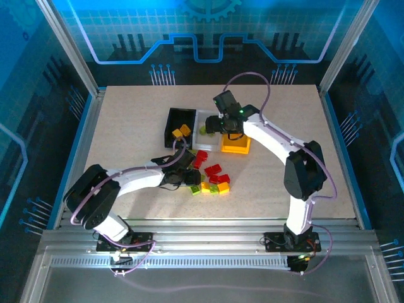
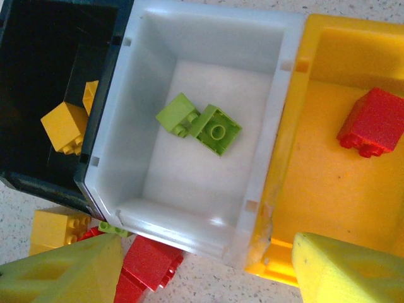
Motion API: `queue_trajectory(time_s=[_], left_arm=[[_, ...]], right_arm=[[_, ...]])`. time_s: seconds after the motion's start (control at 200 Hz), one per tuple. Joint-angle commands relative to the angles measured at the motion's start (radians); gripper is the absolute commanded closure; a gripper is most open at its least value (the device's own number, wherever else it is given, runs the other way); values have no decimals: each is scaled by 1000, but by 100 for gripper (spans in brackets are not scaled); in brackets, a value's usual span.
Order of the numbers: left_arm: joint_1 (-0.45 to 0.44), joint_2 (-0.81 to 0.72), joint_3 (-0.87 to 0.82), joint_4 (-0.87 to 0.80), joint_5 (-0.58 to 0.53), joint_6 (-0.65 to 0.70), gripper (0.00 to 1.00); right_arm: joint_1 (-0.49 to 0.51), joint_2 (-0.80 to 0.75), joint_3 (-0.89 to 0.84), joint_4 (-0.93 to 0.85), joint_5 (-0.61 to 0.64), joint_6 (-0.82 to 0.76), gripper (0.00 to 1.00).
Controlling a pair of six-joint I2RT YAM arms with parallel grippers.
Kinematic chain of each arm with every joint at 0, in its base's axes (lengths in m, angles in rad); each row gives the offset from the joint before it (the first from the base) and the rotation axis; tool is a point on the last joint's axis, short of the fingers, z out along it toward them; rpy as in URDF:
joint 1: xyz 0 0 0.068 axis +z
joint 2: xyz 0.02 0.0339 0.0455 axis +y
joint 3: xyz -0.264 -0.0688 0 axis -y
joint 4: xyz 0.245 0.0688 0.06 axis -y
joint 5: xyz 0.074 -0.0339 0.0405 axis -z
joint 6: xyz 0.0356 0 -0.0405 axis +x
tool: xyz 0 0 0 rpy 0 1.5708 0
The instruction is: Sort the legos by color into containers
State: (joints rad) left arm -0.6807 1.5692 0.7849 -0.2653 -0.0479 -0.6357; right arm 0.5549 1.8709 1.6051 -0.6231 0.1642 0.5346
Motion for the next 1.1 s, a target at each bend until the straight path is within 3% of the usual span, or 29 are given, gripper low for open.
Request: queue_trajectory(time_s=[0.0,0.295,0.54,0.71,0.891,1.096], left_arm=[[-6,29,13,-22,-14,-1,48],[-5,-69,-28,-91,-64,-21,68],[26,-164,113,-140,-83,0,70],[83,0,357,-120,-93,70,71],[131,281,642,-136,-105,115,72],[139,493,880,-186,-139,121,72]], right_arm=[[-16,-56,-48,34,-7,16,28],[-47,-132,-122,60,-14,29,28],[-72,-249,-253,95,-27,58,28],[-76,-333,-388,95,-26,73,28],[-76,-424,-517,92,-31,85,28],[-73,-519,-657,98,-69,96,27]])
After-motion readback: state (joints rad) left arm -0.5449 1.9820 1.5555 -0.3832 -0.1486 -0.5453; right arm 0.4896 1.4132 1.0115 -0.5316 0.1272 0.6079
